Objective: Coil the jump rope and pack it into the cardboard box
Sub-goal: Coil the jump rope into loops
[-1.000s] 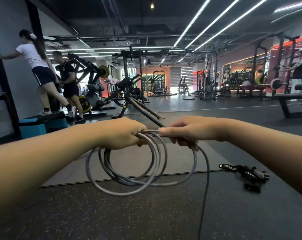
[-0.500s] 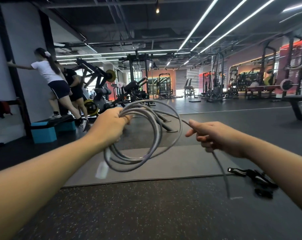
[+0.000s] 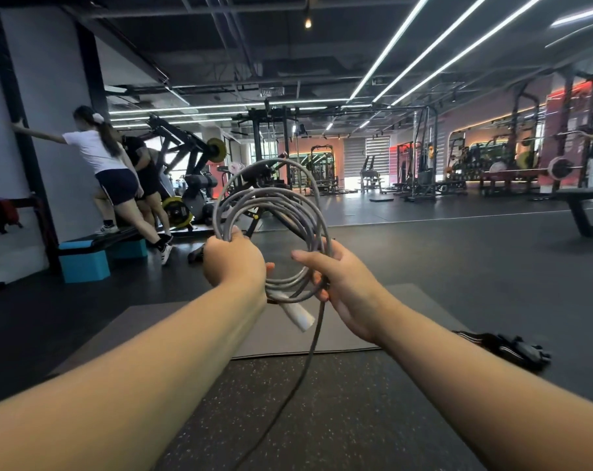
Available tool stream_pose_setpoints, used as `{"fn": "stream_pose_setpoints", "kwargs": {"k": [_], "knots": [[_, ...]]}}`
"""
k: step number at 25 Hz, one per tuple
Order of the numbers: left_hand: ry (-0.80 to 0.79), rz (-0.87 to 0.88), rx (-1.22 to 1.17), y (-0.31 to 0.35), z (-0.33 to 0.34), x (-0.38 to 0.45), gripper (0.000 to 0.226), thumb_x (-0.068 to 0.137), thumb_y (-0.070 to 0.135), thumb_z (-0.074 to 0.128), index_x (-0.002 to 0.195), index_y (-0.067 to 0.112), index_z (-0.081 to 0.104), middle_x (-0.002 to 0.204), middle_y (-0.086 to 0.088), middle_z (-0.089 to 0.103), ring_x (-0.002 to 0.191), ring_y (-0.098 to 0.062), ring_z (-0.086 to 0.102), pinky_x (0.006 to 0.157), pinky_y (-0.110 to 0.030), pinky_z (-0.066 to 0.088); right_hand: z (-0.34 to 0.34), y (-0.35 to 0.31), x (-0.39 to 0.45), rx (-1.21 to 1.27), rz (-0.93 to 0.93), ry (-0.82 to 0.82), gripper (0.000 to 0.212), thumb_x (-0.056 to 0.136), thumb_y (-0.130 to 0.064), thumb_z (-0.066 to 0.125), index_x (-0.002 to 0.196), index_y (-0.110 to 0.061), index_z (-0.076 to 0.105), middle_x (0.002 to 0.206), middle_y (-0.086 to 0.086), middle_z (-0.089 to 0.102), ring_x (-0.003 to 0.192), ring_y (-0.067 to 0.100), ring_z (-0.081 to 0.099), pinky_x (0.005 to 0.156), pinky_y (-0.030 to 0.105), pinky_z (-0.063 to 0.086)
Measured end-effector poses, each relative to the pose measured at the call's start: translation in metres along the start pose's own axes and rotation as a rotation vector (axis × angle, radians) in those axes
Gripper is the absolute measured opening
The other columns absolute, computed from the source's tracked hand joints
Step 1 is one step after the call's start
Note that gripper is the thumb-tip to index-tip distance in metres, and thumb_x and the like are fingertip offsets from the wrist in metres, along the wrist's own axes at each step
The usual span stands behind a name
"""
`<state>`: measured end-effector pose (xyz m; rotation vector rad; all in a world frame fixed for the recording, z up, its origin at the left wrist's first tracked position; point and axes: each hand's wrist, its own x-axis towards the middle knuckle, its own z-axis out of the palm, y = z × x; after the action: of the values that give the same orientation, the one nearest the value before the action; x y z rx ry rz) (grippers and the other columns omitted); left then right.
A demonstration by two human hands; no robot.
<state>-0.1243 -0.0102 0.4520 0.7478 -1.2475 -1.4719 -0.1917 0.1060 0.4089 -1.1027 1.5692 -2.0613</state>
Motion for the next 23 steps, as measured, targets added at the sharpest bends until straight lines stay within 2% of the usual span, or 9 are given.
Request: {"fn": "stream_pose_setpoints", "kwargs": {"k": [2, 4, 9, 12, 14, 16, 19, 21, 23], "knots": [[-0.031, -0.123, -0.234, -0.001, 0.001, -0.008, 0.026, 0.104, 0.027, 0.049, 0.094, 0.006, 0.059, 0.08, -0.01, 0.053, 0.053, -0.017, 0.053, 0.05, -0.033, 0.057, 0.004, 0.003, -0.001, 0.046, 0.051, 0.1, 0.02, 0.09, -0.033, 0.073, 0.1, -0.017, 0.065, 0.079, 0.0, 0.068, 0.063, 0.012, 0.057, 0.055, 0.023, 0.043], [-0.07, -0.196, -0.445, -0.001, 0.001, -0.017, 0.026, 0.103, 0.025, 0.05, 0.083, 0.009, 0.055, 0.071, -0.006, 0.047, 0.06, -0.018, 0.054, 0.058, -0.04, 0.062, 0.009, 0.003, -0.003, 0.153, 0.103, 0.158, 0.024, 0.093, -0.038, 0.069, 0.097, -0.015, 0.066, 0.074, 0.002, 0.071, 0.057, 0.01, 0.063, 0.051, 0.023, 0.045], [-0.142, -0.306, -0.6, -0.011, -0.01, -0.02, 0.016, 0.103, 0.024, 0.053, 0.095, 0.01, 0.057, 0.064, 0.0, 0.049, 0.062, -0.014, 0.052, 0.073, -0.044, 0.062, 0.022, -0.002, -0.006, 0.032, 0.059, 0.257, 0.031, 0.101, -0.037, 0.057, 0.088, -0.009, 0.058, 0.064, 0.004, 0.073, 0.03, 0.019, 0.043, 0.033, 0.019, 0.029], [-0.227, -0.282, -0.123, -0.026, -0.027, -0.006, 0.024, 0.094, 0.022, 0.066, 0.112, 0.008, 0.057, 0.098, -0.009, 0.066, 0.083, -0.019, 0.065, 0.072, -0.041, 0.061, 0.01, -0.011, 0.002, -0.161, -0.004, 0.249, 0.027, 0.105, -0.029, 0.051, 0.083, -0.013, 0.053, 0.067, 0.014, 0.07, 0.028, 0.014, 0.036, 0.033, 0.019, 0.027], [-0.176, -0.127, 0.251, -0.027, -0.04, 0.003, 0.073, 0.079, 0.018, 0.08, 0.139, 0.016, 0.038, 0.135, -0.019, 0.051, 0.109, -0.032, 0.058, 0.088, -0.049, 0.056, -0.004, -0.021, 0.01, -0.468, -0.085, 0.162, 0.03, 0.104, -0.03, 0.052, 0.077, -0.017, 0.052, 0.064, 0.011, 0.067, 0.028, 0.009, 0.04, 0.034, 0.02, 0.029], [-0.152, 0.364, 0.6, -0.011, -0.05, 0.006, 0.119, 0.068, 0.021, 0.088, 0.155, 0.032, 0.007, 0.156, -0.016, 0.025, 0.137, -0.039, 0.035, 0.108, -0.051, 0.041, -0.015, -0.03, 0.016, -0.832, -0.187, 0.038, 0.032, 0.102, -0.032, 0.054, 0.073, -0.018, 0.053, 0.059, -0.002, 0.063, 0.036, 0.002, 0.047, 0.042, 0.023, 0.036], [-0.371, 1.312, 1.167, 0.03, -0.04, 0.002, 0.12, 0.069, 0.041, 0.083, 0.158, 0.036, 0.004, 0.163, -0.004, 0.023, 0.151, -0.029, 0.017, 0.123, -0.051, 0.012, -0.018, -0.043, 0.019, -1.179, -0.281, -0.146, 0.027, 0.1, -0.033, 0.057, 0.083, -0.013, 0.064, 0.066, -0.003, 0.067, 0.056, 0.007, 0.058, 0.054, 0.026, 0.042], [-0.685, 1.335, 1.409, 0.05, -0.019, 0.0, 0.098, 0.073, 0.044, 0.079, 0.154, 0.034, 0.024, 0.148, 0.001, 0.049, 0.137, -0.027, 0.042, 0.118, -0.043, 0.025, -0.015, -0.052, 0.019, -1.346, -0.284, -0.225, 0.025, 0.098, -0.033, 0.058, 0.096, -0.009, 0.068, 0.078, 0.004, 0.069, 0.066, 0.017, 0.059, 0.06, 0.031, 0.043], [-1.059, 0.962, 1.391, 0.053, -0.003, 0.003, 0.064, 0.077, 0.034, 0.081, 0.132, 0.025, 0.049, 0.117, 0.0, 0.069, 0.106, -0.025, 0.062, 0.093, -0.034, 0.046, -0.013, -0.062, 0.018, -1.446, -0.286, -0.274, 0.023, 0.095, -0.03, 0.061, 0.097, -0.009, 0.069, 0.081, 0.006, 0.066, 0.071, 0.023, 0.056, 0.062, 0.034, 0.041]]}}
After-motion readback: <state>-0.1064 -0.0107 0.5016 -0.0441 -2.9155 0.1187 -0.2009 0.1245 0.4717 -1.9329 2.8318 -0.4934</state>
